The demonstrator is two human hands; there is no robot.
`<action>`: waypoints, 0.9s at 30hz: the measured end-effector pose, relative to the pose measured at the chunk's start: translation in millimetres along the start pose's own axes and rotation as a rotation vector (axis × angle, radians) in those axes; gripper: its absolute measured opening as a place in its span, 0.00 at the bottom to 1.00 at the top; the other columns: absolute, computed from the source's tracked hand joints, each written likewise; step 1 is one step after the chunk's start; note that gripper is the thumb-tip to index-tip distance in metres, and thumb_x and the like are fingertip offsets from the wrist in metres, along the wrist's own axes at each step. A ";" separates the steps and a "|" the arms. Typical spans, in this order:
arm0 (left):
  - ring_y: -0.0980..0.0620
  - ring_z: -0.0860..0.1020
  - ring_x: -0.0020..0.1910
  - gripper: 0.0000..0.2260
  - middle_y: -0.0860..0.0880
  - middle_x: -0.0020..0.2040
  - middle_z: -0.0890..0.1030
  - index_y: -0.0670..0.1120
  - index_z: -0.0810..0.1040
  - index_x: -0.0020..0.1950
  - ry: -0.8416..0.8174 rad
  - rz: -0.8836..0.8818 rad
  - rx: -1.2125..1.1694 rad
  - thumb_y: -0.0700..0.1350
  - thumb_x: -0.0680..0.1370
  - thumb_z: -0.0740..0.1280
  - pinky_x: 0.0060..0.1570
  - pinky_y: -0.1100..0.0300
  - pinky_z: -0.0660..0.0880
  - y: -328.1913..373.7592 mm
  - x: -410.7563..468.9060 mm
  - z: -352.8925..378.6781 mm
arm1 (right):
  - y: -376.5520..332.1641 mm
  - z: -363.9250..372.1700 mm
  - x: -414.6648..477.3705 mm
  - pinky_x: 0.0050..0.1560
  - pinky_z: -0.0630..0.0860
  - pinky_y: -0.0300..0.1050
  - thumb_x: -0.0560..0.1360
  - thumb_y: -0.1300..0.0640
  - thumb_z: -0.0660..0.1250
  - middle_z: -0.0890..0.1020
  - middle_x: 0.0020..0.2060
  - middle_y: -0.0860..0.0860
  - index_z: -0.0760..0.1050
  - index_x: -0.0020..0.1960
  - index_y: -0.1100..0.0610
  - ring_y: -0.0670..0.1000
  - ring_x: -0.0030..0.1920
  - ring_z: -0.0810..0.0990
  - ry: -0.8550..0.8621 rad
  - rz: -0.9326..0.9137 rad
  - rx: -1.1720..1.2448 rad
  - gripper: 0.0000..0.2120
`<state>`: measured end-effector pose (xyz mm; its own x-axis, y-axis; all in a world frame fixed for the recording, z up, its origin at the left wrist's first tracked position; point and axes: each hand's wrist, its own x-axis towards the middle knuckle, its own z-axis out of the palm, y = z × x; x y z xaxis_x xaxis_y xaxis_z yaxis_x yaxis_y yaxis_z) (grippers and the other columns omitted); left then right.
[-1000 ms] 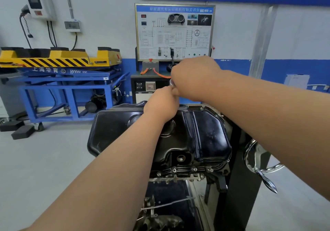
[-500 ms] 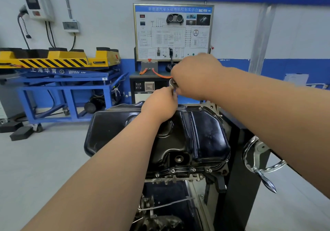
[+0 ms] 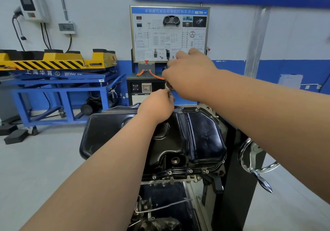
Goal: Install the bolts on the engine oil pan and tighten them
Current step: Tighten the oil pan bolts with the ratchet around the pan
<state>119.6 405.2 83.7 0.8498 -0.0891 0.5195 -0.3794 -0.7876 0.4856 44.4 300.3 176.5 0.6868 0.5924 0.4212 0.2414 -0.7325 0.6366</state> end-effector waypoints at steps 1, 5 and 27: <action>0.54 0.65 0.28 0.17 0.53 0.28 0.67 0.52 0.61 0.31 0.013 0.018 0.003 0.44 0.80 0.56 0.27 0.58 0.59 -0.7 -0.1 0.1 | 0.2 1.9 1.7 0.54 0.64 0.52 0.76 0.60 0.60 0.75 0.47 0.52 0.74 0.50 0.55 0.56 0.56 0.71 0.023 -0.021 -0.036 0.05; 0.44 0.68 0.31 0.15 0.53 0.28 0.67 0.49 0.62 0.29 -0.032 0.034 0.057 0.36 0.74 0.57 0.29 0.57 0.62 0.9 -1.9 -2.4 | -7.1 10.7 -1.0 0.42 0.63 0.46 0.78 0.49 0.58 0.65 0.32 0.49 0.64 0.37 0.54 0.52 0.34 0.68 -0.072 0.128 0.076 0.14; 0.54 0.67 0.31 0.14 0.52 0.32 0.69 0.50 0.61 0.34 -0.072 -0.030 0.073 0.45 0.80 0.55 0.34 0.56 0.65 -3.2 3.5 1.1 | 3.4 10.9 2.1 0.47 0.62 0.49 0.77 0.59 0.59 0.74 0.43 0.50 0.72 0.49 0.52 0.54 0.50 0.71 0.003 -0.048 -0.002 0.05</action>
<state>124.2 406.7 83.2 0.8857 -0.1065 0.4520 -0.3279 -0.8326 0.4464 54.2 295.4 172.5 0.6726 0.6280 0.3914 0.2728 -0.7021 0.6578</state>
